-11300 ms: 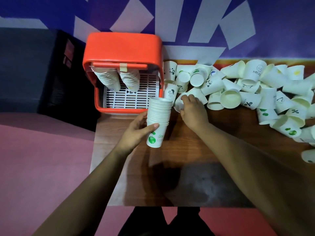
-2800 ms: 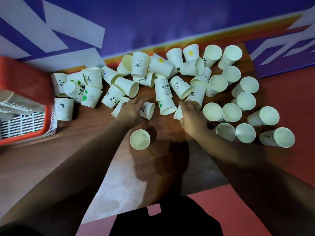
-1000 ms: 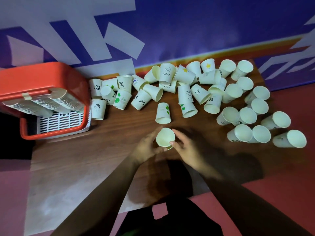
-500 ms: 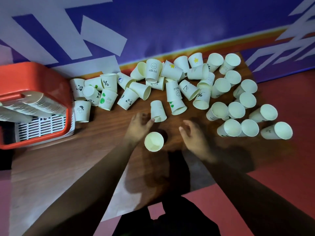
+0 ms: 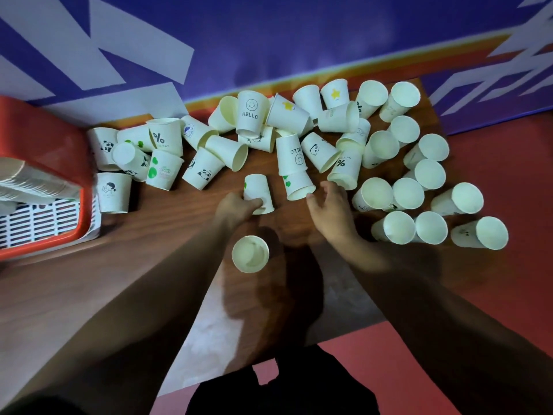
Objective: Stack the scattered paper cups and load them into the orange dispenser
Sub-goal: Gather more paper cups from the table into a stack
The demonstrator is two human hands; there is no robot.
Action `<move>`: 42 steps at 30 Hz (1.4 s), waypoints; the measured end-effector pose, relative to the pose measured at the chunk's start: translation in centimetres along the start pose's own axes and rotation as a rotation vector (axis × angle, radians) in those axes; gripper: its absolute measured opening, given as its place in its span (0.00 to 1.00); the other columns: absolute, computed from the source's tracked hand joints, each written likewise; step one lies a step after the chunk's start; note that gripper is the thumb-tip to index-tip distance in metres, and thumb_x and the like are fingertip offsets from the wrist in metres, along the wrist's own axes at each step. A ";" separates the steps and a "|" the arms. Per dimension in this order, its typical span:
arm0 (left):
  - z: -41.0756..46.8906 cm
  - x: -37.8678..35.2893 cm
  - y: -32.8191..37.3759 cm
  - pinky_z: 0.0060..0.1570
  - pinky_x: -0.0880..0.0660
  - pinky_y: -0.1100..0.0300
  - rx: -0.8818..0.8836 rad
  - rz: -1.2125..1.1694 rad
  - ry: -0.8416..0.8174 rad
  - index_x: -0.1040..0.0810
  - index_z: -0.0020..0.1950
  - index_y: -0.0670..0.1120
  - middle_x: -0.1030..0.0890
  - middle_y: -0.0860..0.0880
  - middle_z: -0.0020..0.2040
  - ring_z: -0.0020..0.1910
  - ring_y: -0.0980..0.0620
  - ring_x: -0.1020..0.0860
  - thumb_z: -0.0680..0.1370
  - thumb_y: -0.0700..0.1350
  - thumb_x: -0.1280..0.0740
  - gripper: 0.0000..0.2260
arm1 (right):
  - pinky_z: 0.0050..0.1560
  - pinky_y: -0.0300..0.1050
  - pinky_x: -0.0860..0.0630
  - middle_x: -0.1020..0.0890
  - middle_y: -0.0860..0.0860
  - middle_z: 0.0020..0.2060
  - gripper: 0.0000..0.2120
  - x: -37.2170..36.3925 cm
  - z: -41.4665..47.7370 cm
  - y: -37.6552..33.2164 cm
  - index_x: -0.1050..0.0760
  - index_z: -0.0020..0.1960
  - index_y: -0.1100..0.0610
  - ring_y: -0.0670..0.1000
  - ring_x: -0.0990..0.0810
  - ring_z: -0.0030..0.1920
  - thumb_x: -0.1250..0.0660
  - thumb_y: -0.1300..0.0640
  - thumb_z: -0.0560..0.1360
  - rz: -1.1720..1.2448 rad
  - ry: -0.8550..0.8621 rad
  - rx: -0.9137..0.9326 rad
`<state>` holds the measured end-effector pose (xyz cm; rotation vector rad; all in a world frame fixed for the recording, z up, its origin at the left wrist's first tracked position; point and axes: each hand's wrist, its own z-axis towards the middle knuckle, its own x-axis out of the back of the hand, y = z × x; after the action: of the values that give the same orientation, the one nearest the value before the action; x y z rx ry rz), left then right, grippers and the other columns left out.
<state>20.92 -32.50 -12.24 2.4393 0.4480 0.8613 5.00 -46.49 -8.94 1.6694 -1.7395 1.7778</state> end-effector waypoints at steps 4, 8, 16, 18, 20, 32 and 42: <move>-1.7 1.8 -1.5 0.38 0.27 0.56 0.012 -0.226 0.056 0.23 0.51 0.43 0.19 0.46 0.46 0.42 0.48 0.22 0.71 0.56 0.27 0.19 | 0.62 0.52 0.30 0.30 0.62 0.66 0.31 -1.1 2.5 -1.3 0.36 0.71 0.63 0.60 0.30 0.66 0.33 0.46 0.75 -0.084 -0.005 -0.011; -5.7 3.9 -2.6 0.52 0.21 0.47 0.008 -0.648 0.066 0.29 0.57 0.46 0.19 0.43 0.55 0.50 0.46 0.18 0.67 0.54 0.27 0.24 | 0.60 0.55 0.28 0.27 0.63 0.62 0.32 -2.8 4.5 -2.1 0.34 0.67 0.64 0.63 0.27 0.62 0.32 0.43 0.73 -0.129 -0.052 -0.060; -11.6 6.3 -6.0 0.44 0.19 0.55 -0.103 -0.762 0.100 0.28 0.55 0.43 0.20 0.48 0.52 0.52 0.48 0.18 0.68 0.50 0.25 0.21 | 0.46 0.50 0.24 0.24 0.61 0.58 0.27 -3.9 3.6 -2.7 0.31 0.62 0.63 0.60 0.22 0.54 0.29 0.47 0.71 -0.049 -0.119 -0.092; -12.7 6.5 -6.3 0.47 0.19 0.55 -0.194 -0.626 0.109 0.27 0.58 0.46 0.19 0.51 0.54 0.54 0.50 0.19 0.68 0.56 0.23 0.26 | 0.42 0.44 0.29 0.25 0.58 0.59 0.27 -3.1 2.3 -2.9 0.32 0.63 0.62 0.56 0.23 0.50 0.28 0.49 0.72 0.004 -0.150 -0.107; -13.5 6.3 -6.5 0.46 0.21 0.59 -0.288 -0.529 0.078 0.27 0.57 0.49 0.19 0.53 0.53 0.53 0.54 0.19 0.71 0.53 0.21 0.22 | 0.39 0.41 0.32 0.25 0.54 0.56 0.27 -1.9 0.7 -2.9 0.34 0.65 0.59 0.53 0.24 0.48 0.29 0.49 0.72 0.027 -0.176 -0.112; -12.8 1.7 -7.8 0.60 0.28 0.51 -0.618 0.176 0.095 0.26 0.70 0.51 0.25 0.54 0.63 0.60 0.49 0.29 0.67 0.64 0.31 0.34 | 0.54 0.50 0.23 0.23 0.49 0.58 0.24 1.8 -5.3 -2.7 0.28 0.62 0.48 0.50 0.23 0.57 0.31 0.43 0.68 0.251 -0.077 0.071; -11.1 2.5 -11.3 0.72 0.42 0.63 -0.512 0.009 0.012 0.37 0.78 0.51 0.33 0.53 0.73 0.72 0.60 0.41 0.67 0.56 0.20 0.44 | 0.55 0.24 0.36 0.25 0.46 0.60 0.31 2.0 -9.3 -4.8 0.27 0.67 0.52 0.44 0.27 0.57 0.22 0.50 0.67 0.053 -0.203 0.373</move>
<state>14.02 -18.23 -9.91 1.9666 0.1883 0.8689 2.38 -38.92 -1.89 2.0262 -1.6126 2.1294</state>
